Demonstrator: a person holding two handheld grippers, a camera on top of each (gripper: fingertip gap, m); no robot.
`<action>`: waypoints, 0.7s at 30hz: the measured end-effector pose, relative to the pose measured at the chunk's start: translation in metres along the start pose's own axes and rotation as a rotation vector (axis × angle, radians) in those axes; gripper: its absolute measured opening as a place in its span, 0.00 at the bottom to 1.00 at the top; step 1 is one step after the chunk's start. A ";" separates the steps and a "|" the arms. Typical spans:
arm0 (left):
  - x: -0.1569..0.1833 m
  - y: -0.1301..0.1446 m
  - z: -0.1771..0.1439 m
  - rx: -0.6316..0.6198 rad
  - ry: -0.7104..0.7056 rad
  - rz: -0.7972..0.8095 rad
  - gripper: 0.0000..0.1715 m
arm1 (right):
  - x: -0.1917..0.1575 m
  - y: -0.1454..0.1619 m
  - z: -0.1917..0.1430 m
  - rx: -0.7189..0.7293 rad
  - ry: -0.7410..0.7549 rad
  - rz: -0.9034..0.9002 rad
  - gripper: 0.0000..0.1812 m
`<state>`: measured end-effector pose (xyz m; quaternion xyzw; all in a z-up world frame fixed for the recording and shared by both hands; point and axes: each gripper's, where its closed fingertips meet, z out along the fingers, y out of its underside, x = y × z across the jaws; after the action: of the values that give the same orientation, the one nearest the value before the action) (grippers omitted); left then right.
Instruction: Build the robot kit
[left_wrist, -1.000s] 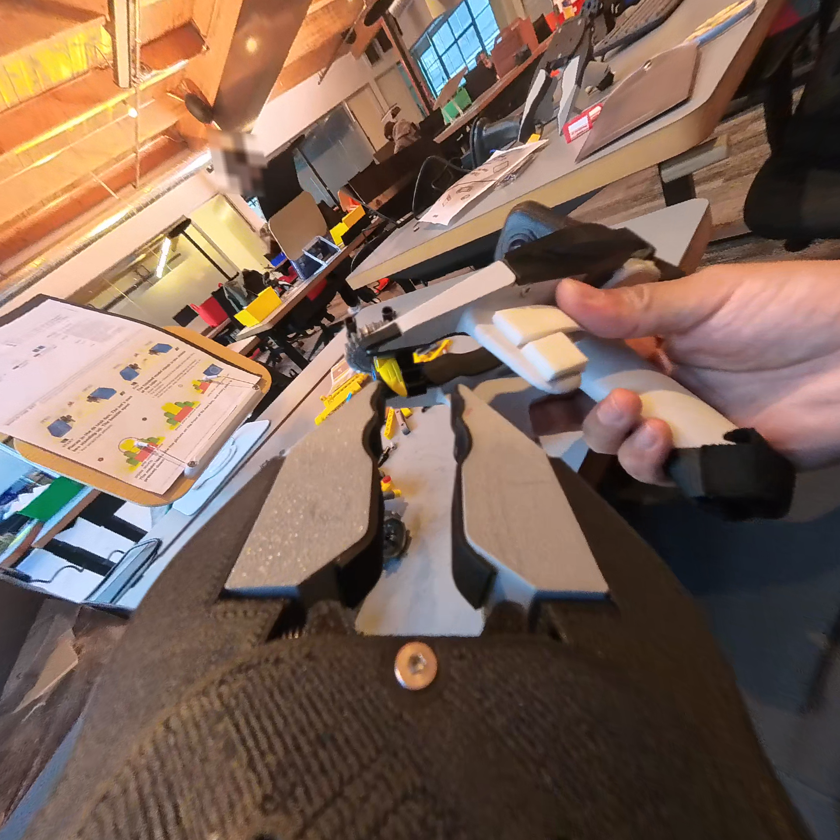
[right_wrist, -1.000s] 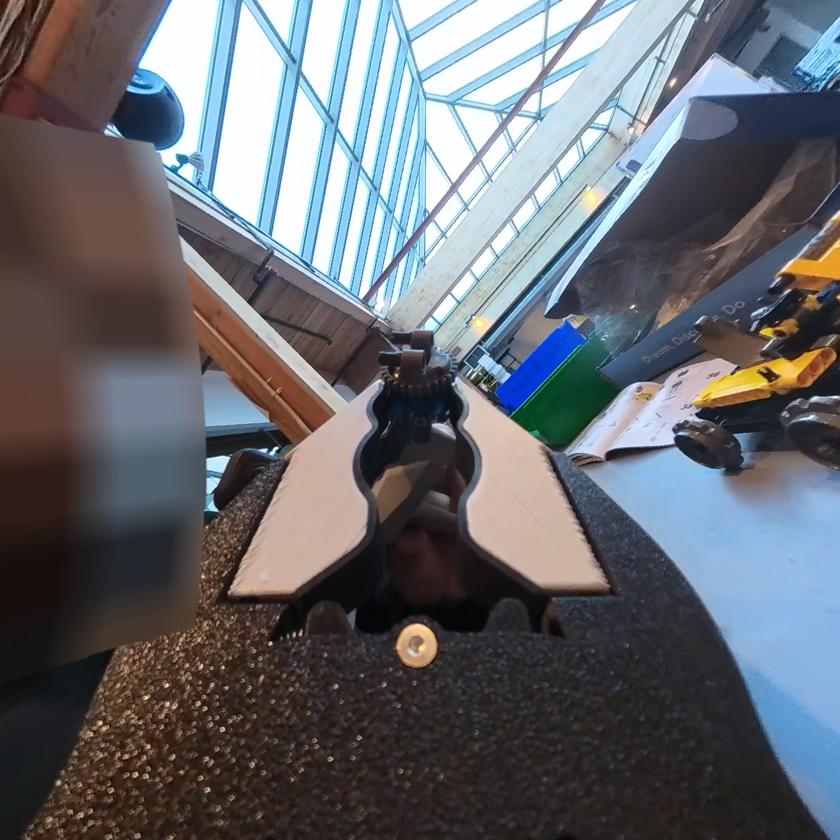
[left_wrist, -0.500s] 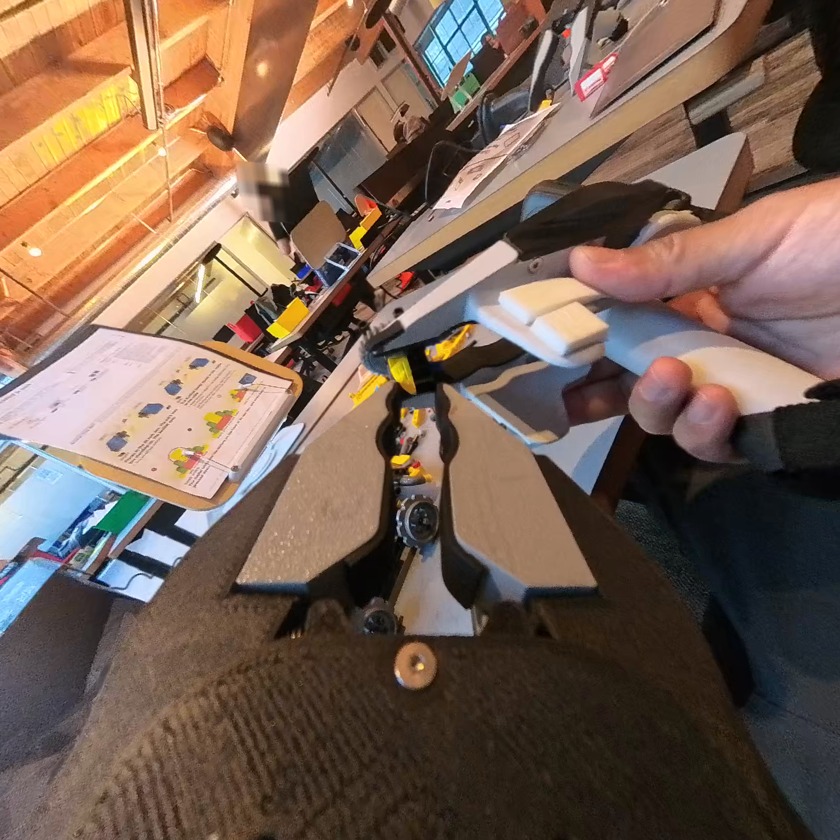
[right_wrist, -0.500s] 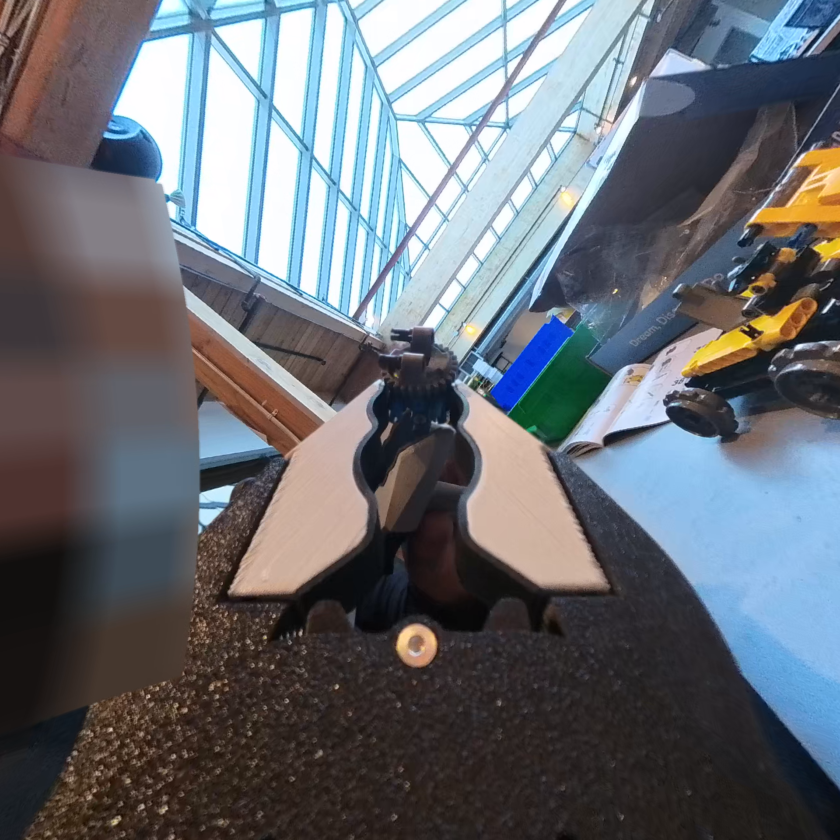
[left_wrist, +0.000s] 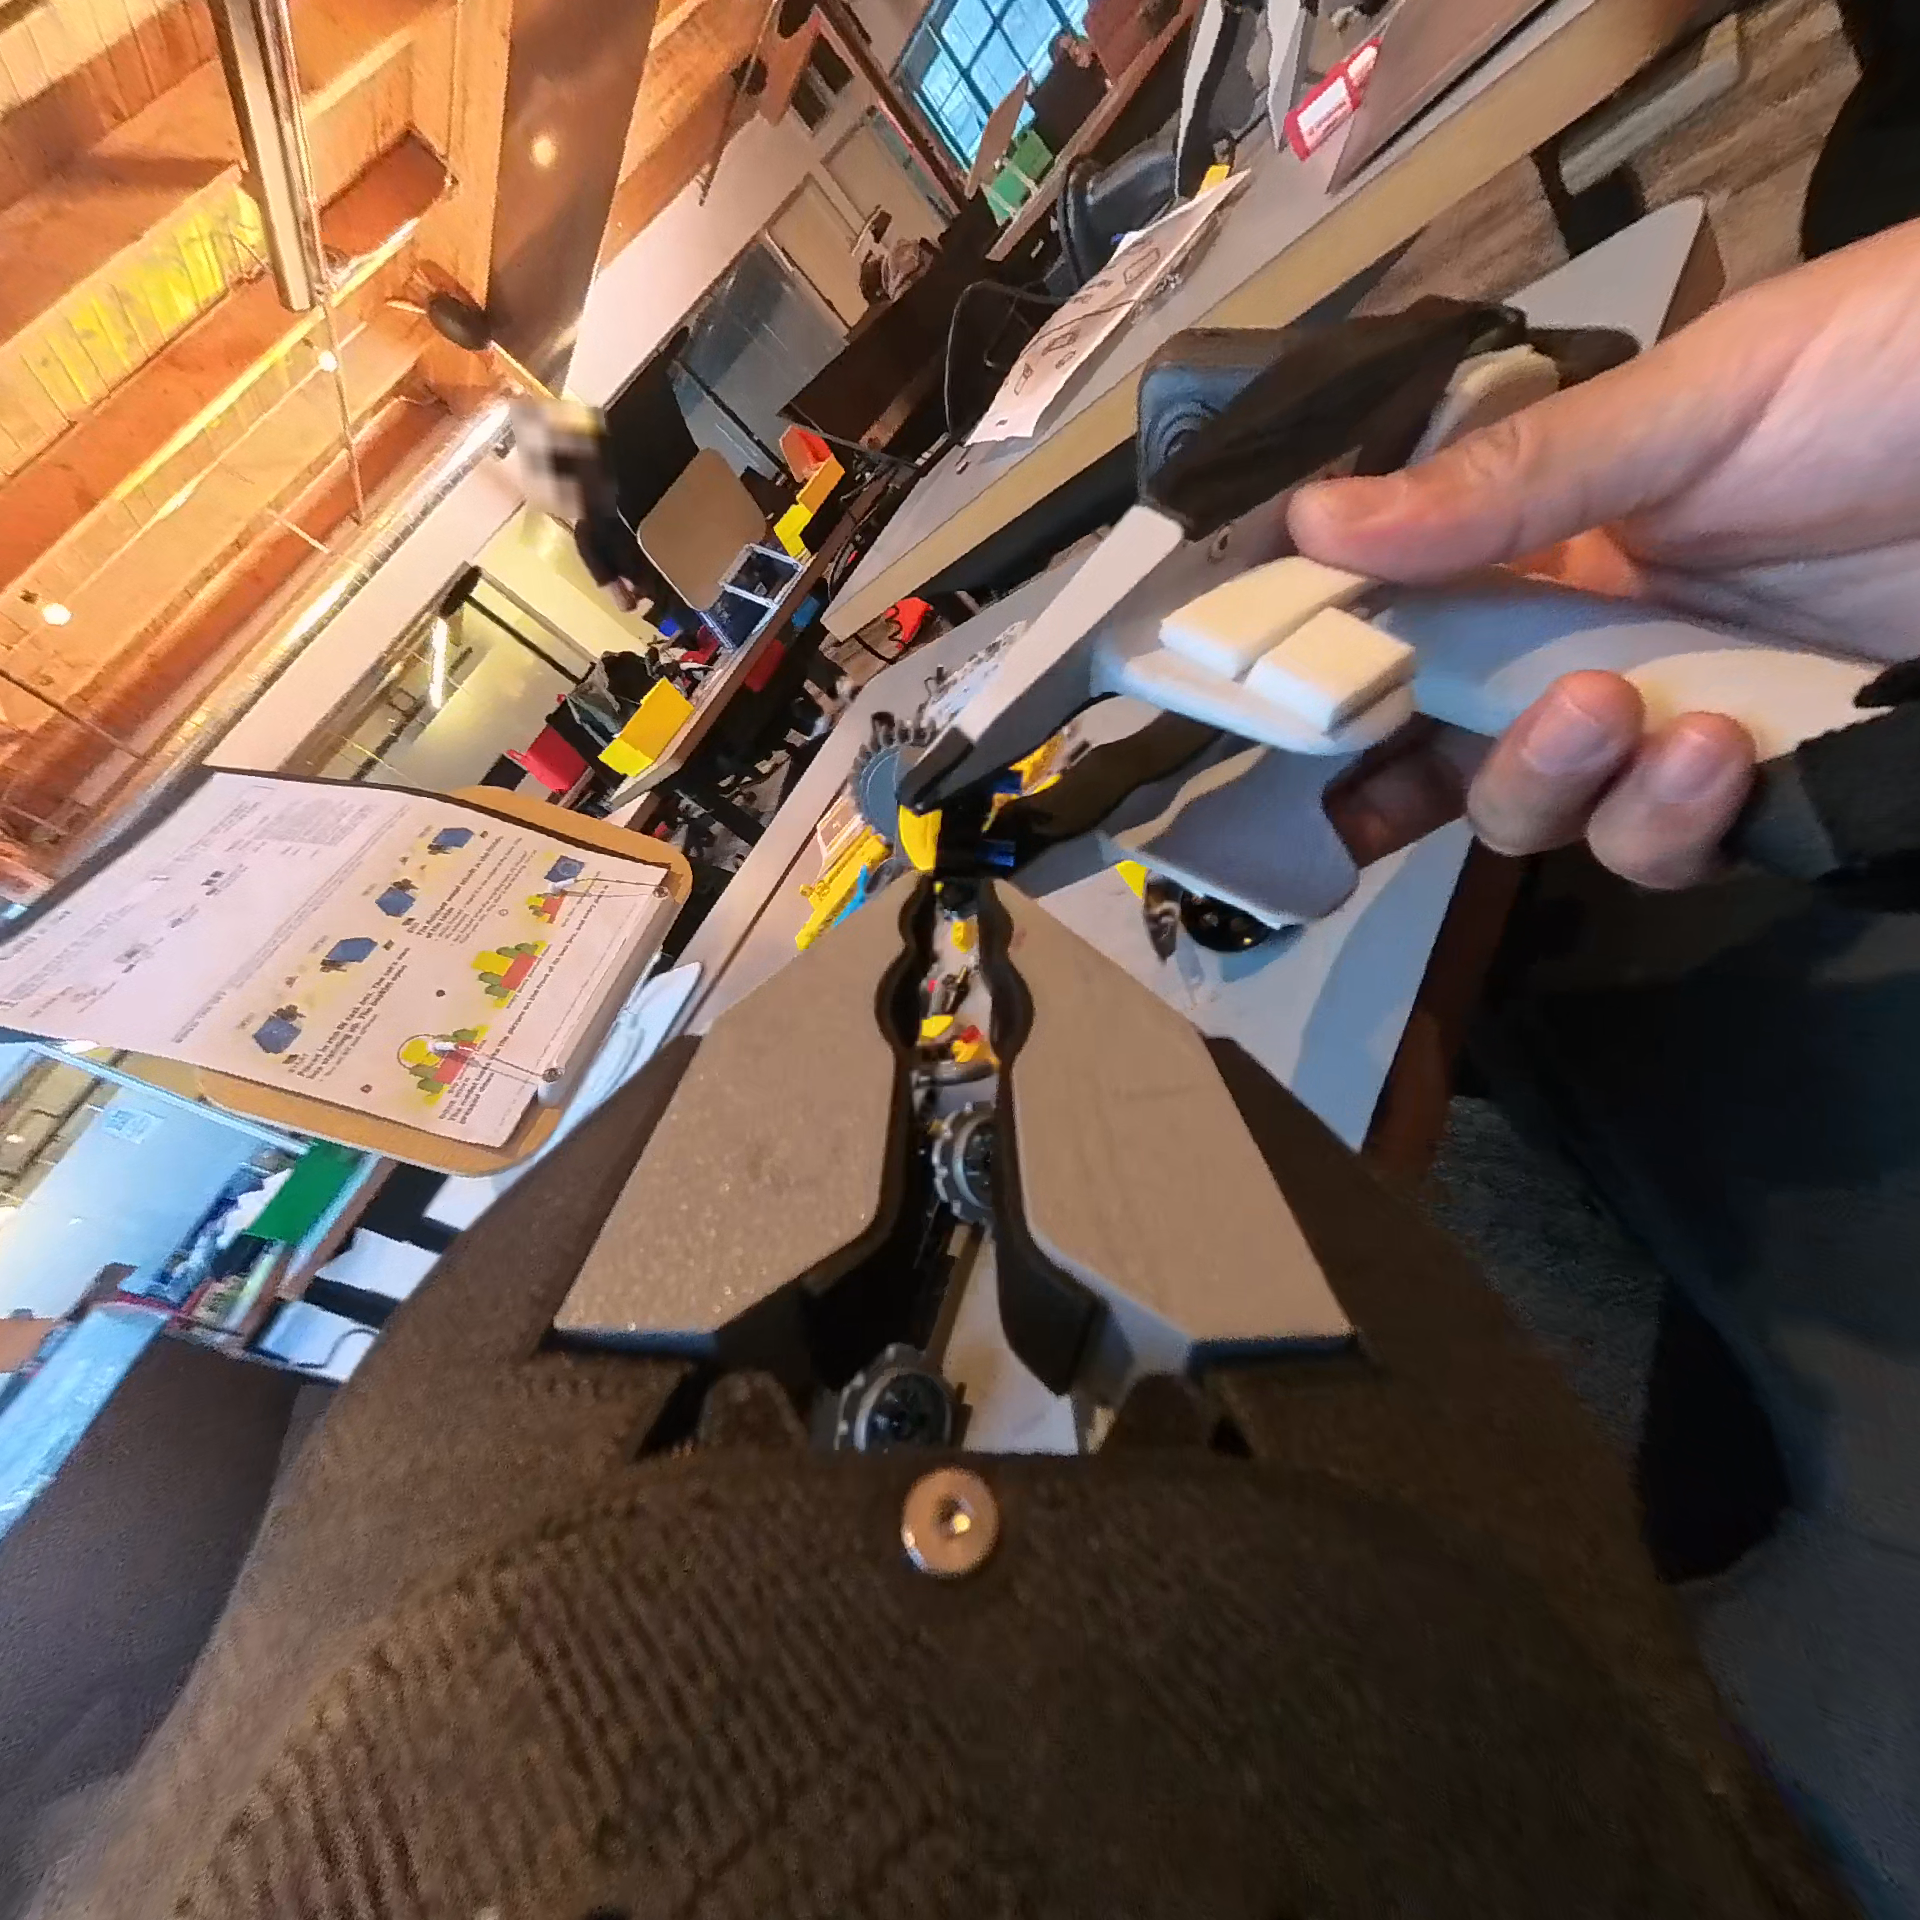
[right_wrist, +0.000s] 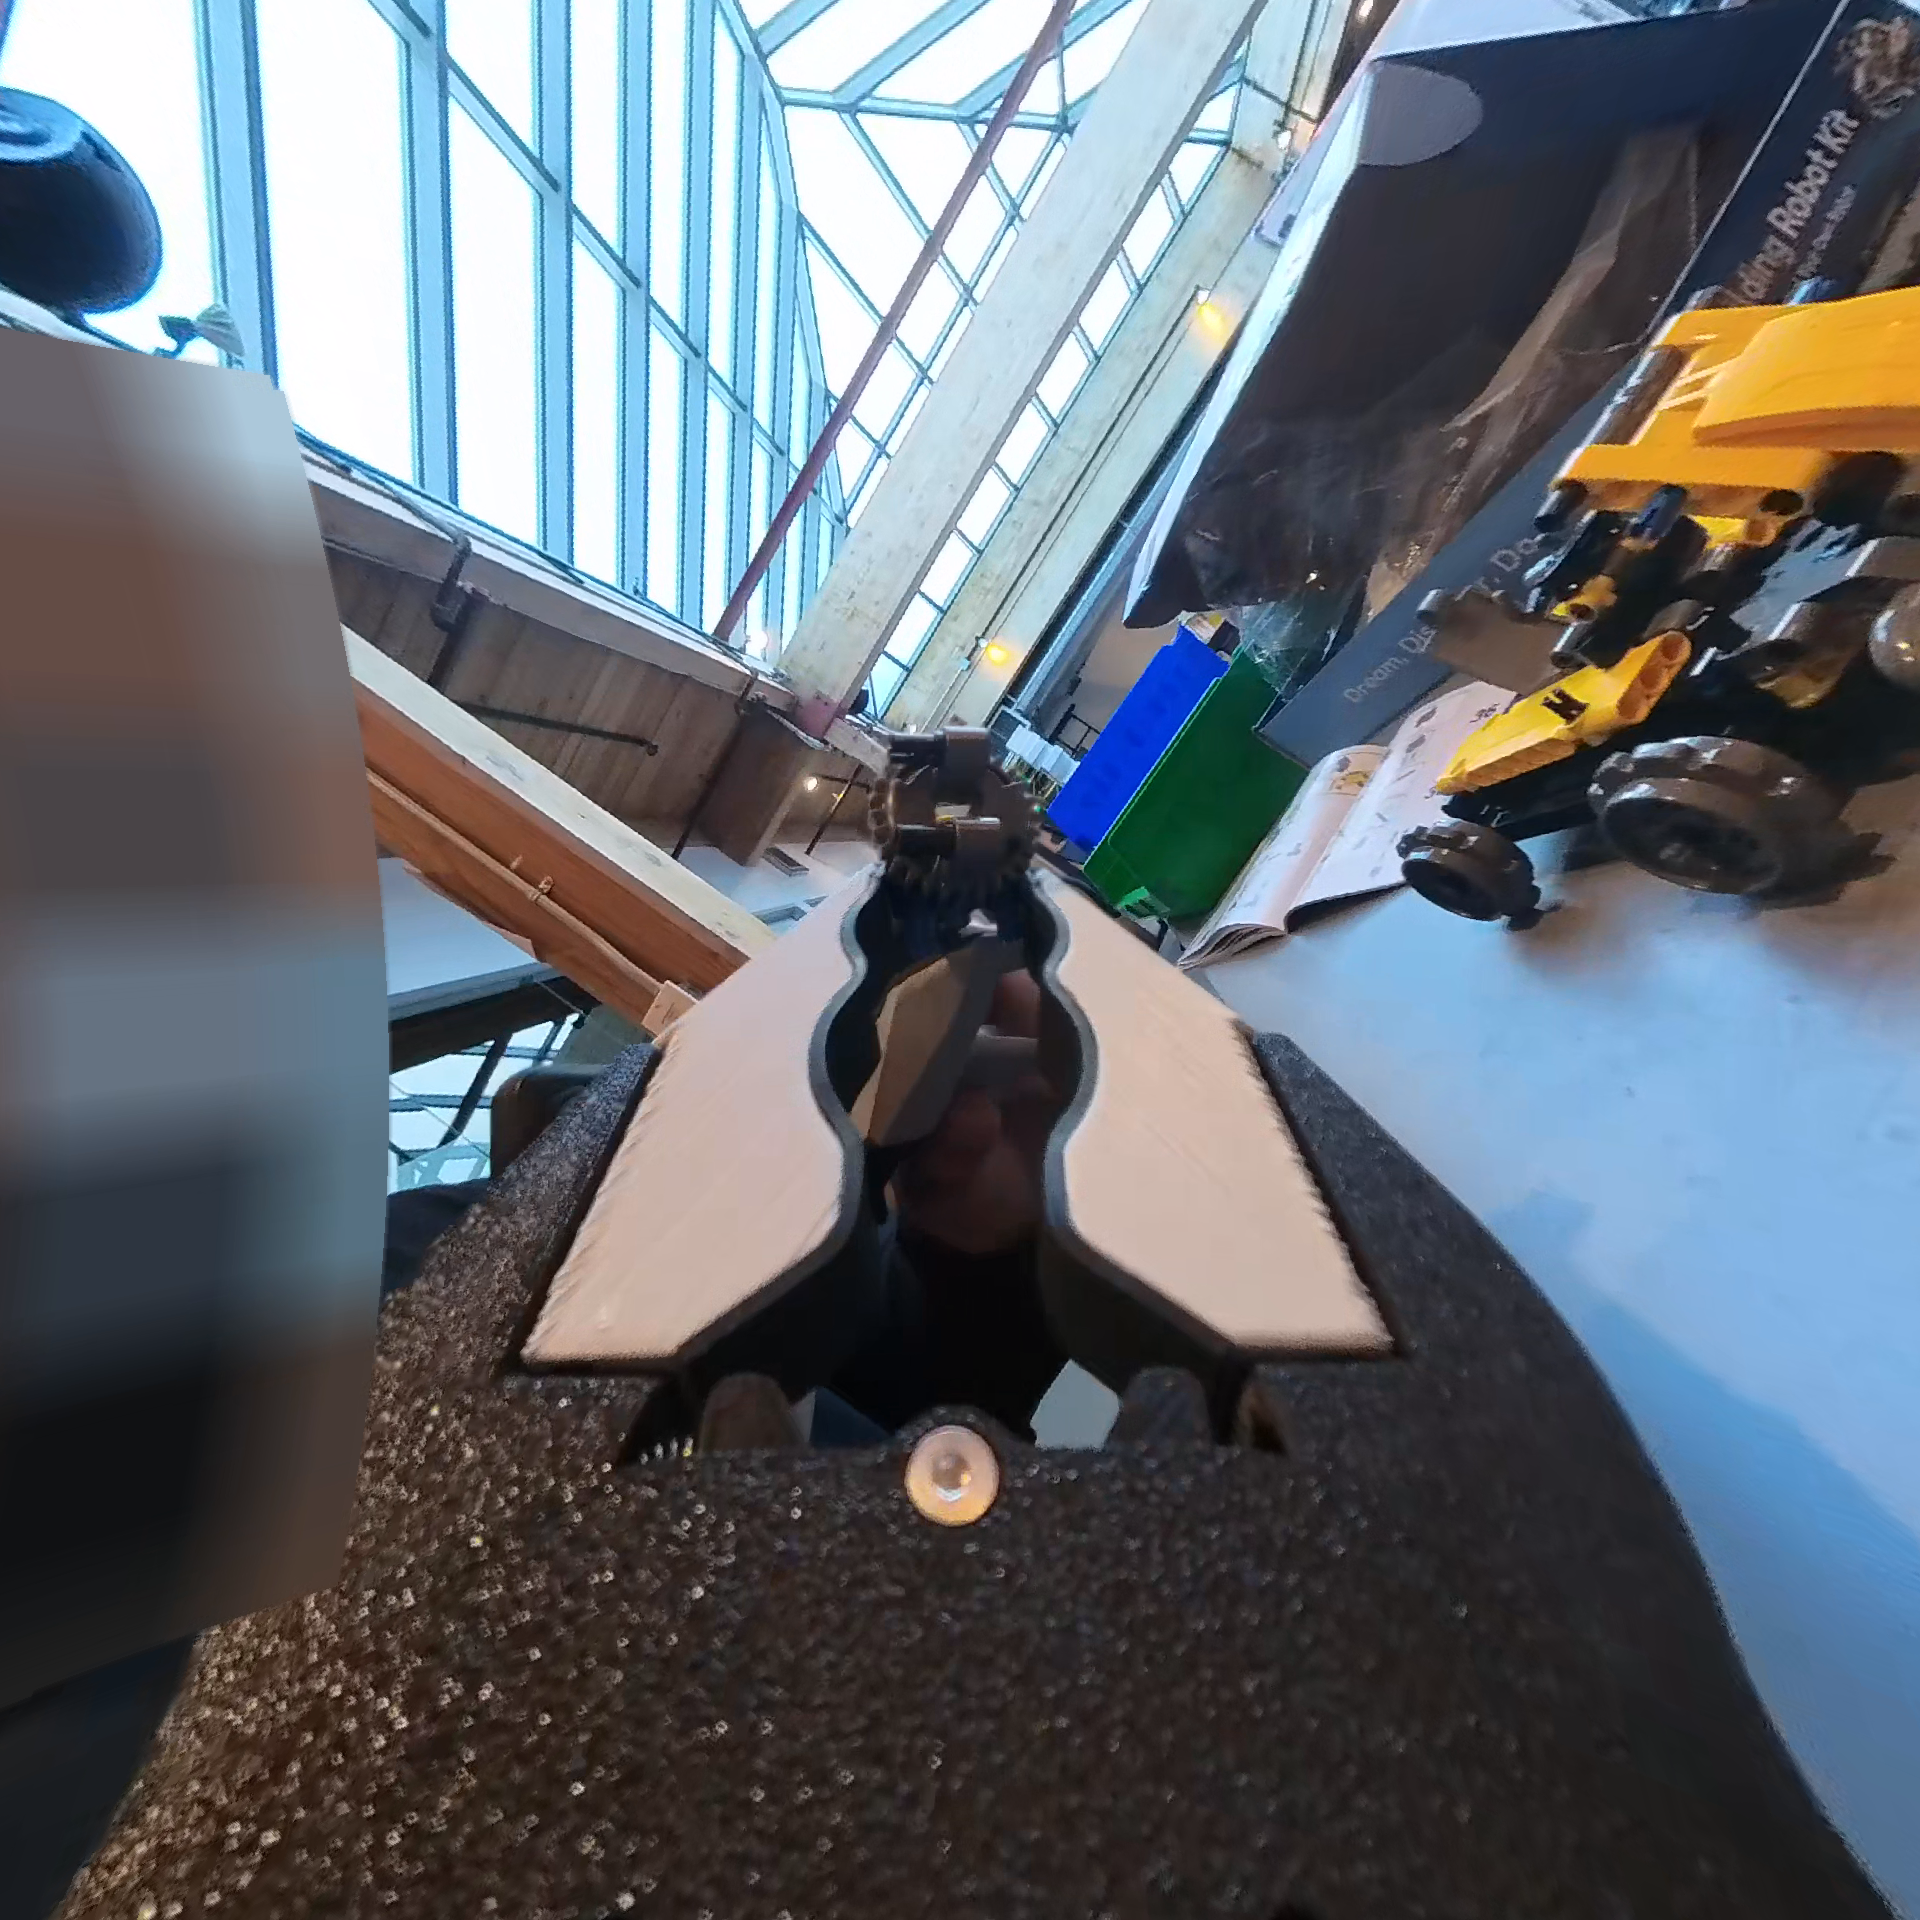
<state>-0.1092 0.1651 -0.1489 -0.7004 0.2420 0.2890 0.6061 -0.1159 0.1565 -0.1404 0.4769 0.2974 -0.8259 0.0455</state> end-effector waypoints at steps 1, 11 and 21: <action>0.000 0.000 0.000 0.002 -0.008 0.025 0.05 | 0.001 0.000 -0.001 0.003 0.005 0.005 0.13; 0.002 -0.001 0.001 -0.006 -0.039 0.136 0.10 | 0.006 0.007 0.002 -0.024 0.026 0.018 0.14; -0.002 -0.001 -0.006 0.041 0.016 0.007 0.07 | 0.004 0.013 0.004 -0.110 0.042 -0.040 0.15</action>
<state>-0.1093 0.1592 -0.1465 -0.6895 0.2551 0.2803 0.6172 -0.1167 0.1447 -0.1484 0.4850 0.3528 -0.7987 0.0489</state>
